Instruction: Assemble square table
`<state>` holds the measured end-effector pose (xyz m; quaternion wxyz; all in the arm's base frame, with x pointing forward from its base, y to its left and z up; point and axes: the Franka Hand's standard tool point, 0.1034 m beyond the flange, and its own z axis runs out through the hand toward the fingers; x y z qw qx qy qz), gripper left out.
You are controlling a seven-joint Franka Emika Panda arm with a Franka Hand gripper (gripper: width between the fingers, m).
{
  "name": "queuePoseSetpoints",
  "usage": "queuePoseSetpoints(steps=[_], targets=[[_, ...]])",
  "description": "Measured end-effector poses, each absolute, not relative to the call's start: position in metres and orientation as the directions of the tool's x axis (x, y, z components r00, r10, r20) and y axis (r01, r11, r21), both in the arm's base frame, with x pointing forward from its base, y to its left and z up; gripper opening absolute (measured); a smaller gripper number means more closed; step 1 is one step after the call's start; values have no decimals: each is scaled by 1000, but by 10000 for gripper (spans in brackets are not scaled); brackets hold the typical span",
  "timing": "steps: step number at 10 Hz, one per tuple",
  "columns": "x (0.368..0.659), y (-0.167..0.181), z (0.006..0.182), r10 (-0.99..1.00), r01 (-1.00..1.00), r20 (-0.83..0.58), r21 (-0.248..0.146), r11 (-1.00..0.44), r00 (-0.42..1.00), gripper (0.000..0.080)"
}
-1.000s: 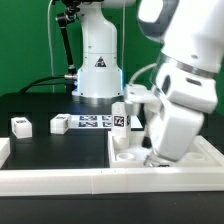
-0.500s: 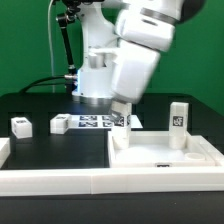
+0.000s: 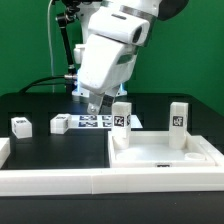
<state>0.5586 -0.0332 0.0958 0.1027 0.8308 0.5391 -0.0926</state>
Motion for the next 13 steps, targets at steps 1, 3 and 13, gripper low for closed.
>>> queuePoseSetpoints(steps=[1,3,13], targets=[[557,-37,93,847,886,-261,86,-457,462,648],[546,-60,82,739,785,-276,116,-609,614,648],[510,-108,78,224,281,-310,154,-947,924,648]])
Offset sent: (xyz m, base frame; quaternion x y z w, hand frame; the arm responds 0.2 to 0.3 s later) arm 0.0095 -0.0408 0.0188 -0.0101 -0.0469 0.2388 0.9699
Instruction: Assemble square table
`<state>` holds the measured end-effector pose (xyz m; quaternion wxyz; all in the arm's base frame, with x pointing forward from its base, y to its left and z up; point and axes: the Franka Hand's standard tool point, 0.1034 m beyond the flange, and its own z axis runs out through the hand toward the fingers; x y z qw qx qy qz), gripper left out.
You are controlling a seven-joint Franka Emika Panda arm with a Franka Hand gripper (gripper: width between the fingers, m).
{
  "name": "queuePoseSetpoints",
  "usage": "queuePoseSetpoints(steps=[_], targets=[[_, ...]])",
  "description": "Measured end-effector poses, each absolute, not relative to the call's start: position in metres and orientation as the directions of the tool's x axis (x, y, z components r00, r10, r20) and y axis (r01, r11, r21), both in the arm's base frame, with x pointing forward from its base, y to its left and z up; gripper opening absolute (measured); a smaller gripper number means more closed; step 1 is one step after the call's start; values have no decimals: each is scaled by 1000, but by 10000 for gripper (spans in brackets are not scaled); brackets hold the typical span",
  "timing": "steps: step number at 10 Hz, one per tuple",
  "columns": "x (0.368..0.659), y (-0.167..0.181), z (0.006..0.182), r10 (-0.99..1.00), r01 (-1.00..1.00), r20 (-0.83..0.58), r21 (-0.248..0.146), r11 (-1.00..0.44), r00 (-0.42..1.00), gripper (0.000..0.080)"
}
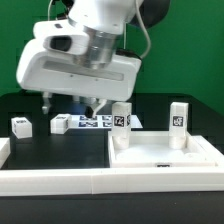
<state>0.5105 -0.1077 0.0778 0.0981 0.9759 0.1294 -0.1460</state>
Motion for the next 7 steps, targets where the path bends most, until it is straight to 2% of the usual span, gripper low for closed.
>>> queuePoseSetpoints(steps=[2,3,5,7], targets=[[495,-128,77,184,229,-355,89,-969,916,648],[485,-138,72,121,161,-380,76,-984,917,648],[476,-131,62,48,92,-402,92,-992,914,648],[476,-131,62,62,106,-404,86,-991,913,648]])
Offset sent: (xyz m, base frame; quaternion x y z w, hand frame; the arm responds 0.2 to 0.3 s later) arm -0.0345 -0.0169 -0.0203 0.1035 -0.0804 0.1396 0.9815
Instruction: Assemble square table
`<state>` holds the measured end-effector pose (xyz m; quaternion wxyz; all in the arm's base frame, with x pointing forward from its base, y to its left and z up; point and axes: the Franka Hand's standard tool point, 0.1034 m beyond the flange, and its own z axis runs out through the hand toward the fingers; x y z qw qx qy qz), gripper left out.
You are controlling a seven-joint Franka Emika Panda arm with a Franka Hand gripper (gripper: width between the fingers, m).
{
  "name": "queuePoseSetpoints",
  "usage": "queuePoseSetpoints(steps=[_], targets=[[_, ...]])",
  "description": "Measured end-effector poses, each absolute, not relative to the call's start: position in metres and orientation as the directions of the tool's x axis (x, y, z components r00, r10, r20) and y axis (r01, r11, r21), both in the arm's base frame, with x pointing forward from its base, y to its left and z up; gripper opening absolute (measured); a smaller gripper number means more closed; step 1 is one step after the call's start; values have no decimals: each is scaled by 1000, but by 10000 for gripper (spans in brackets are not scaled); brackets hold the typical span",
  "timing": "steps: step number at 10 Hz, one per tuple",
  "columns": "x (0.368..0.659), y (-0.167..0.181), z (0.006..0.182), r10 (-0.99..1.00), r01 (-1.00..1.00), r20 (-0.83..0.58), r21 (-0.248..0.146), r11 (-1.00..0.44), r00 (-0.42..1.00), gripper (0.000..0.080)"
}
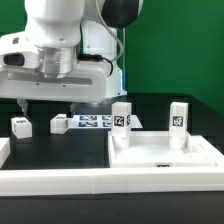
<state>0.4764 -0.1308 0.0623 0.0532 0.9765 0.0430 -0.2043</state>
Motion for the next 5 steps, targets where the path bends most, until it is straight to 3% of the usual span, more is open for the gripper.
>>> queuePoseSetpoints(steps=[3,5], targets=[[463,-133,58,-19,24,-423,96,-995,906,648],[437,-132,49,-79,-56,-461,64,-996,884,648]])
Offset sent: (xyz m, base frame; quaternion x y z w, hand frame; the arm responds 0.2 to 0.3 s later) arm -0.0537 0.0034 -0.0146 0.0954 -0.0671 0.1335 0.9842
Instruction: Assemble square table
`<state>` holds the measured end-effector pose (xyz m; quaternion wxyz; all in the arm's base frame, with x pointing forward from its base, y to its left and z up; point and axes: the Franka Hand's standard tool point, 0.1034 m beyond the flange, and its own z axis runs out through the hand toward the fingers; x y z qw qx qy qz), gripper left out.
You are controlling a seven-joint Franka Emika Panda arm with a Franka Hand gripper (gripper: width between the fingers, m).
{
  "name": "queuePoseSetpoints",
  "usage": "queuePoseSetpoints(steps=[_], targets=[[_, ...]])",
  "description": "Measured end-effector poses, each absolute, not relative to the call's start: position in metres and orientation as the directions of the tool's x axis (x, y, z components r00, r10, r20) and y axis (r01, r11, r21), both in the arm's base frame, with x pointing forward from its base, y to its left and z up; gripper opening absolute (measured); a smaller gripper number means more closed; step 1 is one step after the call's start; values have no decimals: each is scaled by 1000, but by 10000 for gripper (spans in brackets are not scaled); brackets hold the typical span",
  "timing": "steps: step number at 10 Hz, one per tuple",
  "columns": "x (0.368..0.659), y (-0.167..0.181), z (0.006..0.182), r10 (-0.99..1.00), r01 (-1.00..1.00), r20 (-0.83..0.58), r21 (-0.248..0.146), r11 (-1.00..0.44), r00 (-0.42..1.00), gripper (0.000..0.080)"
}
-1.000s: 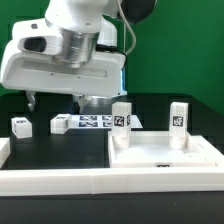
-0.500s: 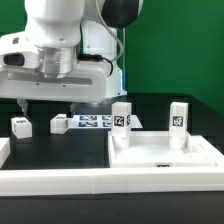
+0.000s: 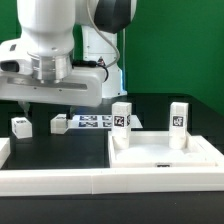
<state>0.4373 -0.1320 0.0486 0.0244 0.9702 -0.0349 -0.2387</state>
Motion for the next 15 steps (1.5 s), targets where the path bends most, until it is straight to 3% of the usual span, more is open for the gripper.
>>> queuePoseSetpoints(steps=[3,10,12,15], targets=[[418,-137,49,-139,-149,-524,24,-989,841,648],[401,-134,46,-134,-159,-574,6,-987,808,648],[395,-134,47,-127,-176,-709,5,-984,693,648],[395,-129,45,-117,-172,-778,11,-985,617,648]])
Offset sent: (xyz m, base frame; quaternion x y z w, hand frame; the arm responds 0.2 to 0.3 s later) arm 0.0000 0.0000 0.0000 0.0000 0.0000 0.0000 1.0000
